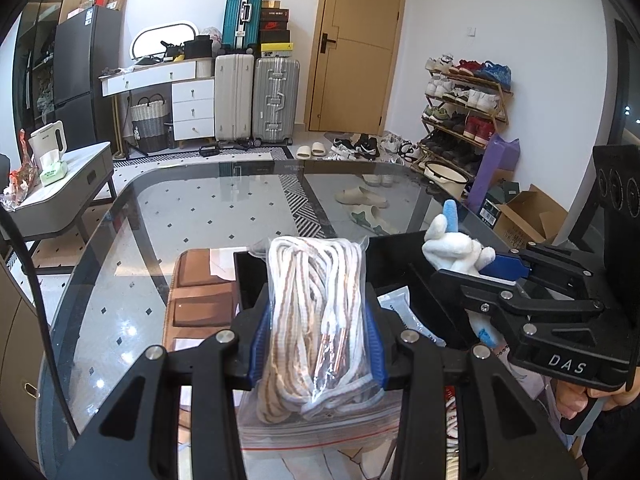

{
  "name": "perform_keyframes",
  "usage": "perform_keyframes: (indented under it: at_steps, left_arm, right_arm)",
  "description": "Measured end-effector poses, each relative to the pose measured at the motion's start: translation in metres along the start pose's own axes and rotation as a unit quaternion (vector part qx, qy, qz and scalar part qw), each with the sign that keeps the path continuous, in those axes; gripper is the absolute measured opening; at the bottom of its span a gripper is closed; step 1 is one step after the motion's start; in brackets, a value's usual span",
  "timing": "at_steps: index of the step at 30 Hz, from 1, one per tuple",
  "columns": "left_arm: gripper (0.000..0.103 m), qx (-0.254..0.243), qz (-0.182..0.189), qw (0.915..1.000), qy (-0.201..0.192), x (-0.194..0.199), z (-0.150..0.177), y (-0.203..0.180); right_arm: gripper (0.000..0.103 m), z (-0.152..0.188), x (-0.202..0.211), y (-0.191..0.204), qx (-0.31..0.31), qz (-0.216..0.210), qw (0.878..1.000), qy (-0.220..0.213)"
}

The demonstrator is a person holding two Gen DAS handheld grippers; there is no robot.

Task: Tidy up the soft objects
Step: 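Lower the rope bag into the box with the left gripper while the right gripper drops the plush toy in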

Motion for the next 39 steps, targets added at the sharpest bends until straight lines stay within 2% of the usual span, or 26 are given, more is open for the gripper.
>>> perform_keyframes:
  at_steps: [19, 39]
  left_arm:
    - [0.039, -0.017, -0.004, 0.9997, 0.015, -0.021, -0.002, -0.003]
    - [0.04, -0.014, 0.003, 0.9997, 0.02, -0.031, -0.002, -0.006]
  right_arm:
    - [0.036, 0.0, -0.028, 0.002, 0.005, 0.004, 1.0, 0.027]
    - [0.038, -0.001, -0.036, 0.004, 0.031, 0.031, 0.999, 0.019]
Point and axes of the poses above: each gripper's, at about its wrist camera, not at the fingertips, and x roughly against the way its jaws point, y to its left, z to its underside, the point moved 4 cm from there along -x, roughly the way its jaws point, and after that the axes turned 9 degrees about z, right-handed, at the moved point
